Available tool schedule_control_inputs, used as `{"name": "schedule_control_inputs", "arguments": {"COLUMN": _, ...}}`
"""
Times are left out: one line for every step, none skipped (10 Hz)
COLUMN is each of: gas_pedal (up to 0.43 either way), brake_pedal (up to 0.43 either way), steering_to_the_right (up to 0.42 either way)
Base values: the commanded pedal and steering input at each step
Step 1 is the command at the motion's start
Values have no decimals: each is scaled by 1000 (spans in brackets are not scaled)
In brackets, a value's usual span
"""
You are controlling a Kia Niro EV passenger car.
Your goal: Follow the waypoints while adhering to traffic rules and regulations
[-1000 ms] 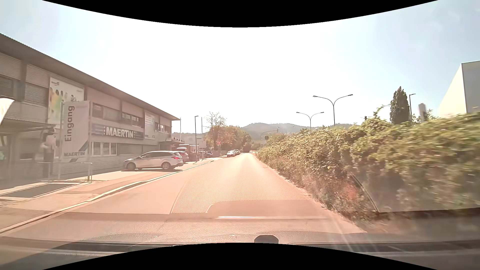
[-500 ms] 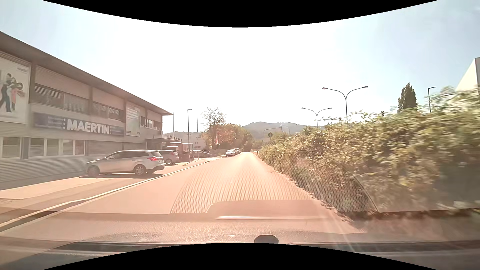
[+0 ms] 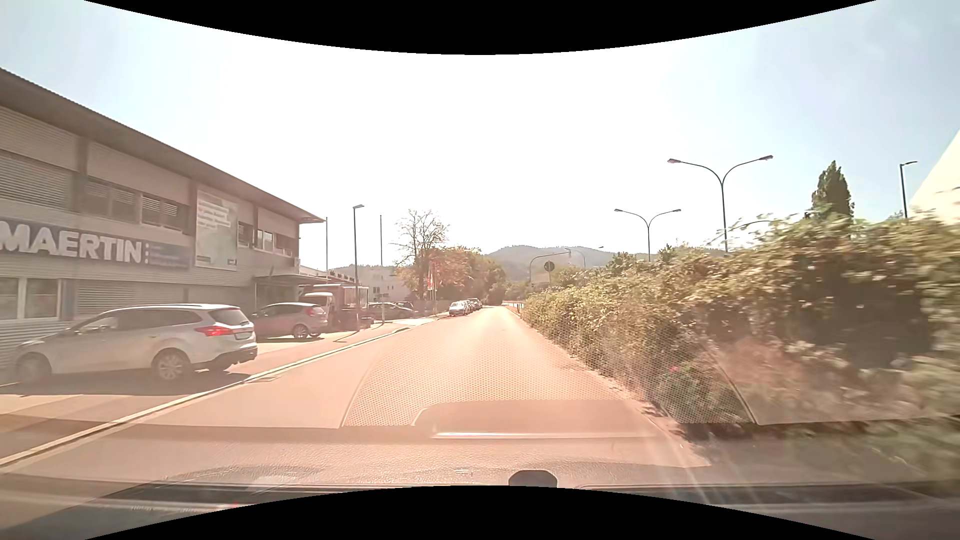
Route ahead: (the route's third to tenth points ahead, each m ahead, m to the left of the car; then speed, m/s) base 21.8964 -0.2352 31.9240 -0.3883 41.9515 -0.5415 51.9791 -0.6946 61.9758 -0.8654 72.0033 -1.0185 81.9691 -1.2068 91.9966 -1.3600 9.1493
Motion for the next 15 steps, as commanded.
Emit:
{"name": "schedule_control_inputs", "arguments": {"gas_pedal": 130, "brake_pedal": 0, "steering_to_the_right": -3}}
{"name": "schedule_control_inputs", "arguments": {"gas_pedal": 130, "brake_pedal": 0, "steering_to_the_right": -3}}
{"name": "schedule_control_inputs", "arguments": {"gas_pedal": 130, "brake_pedal": 0, "steering_to_the_right": -3}}
{"name": "schedule_control_inputs", "arguments": {"gas_pedal": 130, "brake_pedal": 0, "steering_to_the_right": -1}}
{"name": "schedule_control_inputs", "arguments": {"gas_pedal": 130, "brake_pedal": 0, "steering_to_the_right": 0}}
{"name": "schedule_control_inputs", "arguments": {"gas_pedal": 130, "brake_pedal": 0, "steering_to_the_right": 0}}
{"name": "schedule_control_inputs", "arguments": {"gas_pedal": 130, "brake_pedal": 0, "steering_to_the_right": 0}}
{"name": "schedule_control_inputs", "arguments": {"gas_pedal": 130, "brake_pedal": 0, "steering_to_the_right": 0}}
{"name": "schedule_control_inputs", "arguments": {"gas_pedal": 130, "brake_pedal": 0, "steering_to_the_right": 0}}
{"name": "schedule_control_inputs", "arguments": {"gas_pedal": 130, "brake_pedal": 0, "steering_to_the_right": 0}}
{"name": "schedule_control_inputs", "arguments": {"gas_pedal": 138, "brake_pedal": 0, "steering_to_the_right": 0}}
{"name": "schedule_control_inputs", "arguments": {"gas_pedal": 138, "brake_pedal": 0, "steering_to_the_right": 0}}
{"name": "schedule_control_inputs", "arguments": {"gas_pedal": 138, "brake_pedal": 0, "steering_to_the_right": 0}}
{"name": "schedule_control_inputs", "arguments": {"gas_pedal": 138, "brake_pedal": 0, "steering_to_the_right": 0}}
{"name": "schedule_control_inputs", "arguments": {"gas_pedal": 138, "brake_pedal": 0, "steering_to_the_right": 0}}
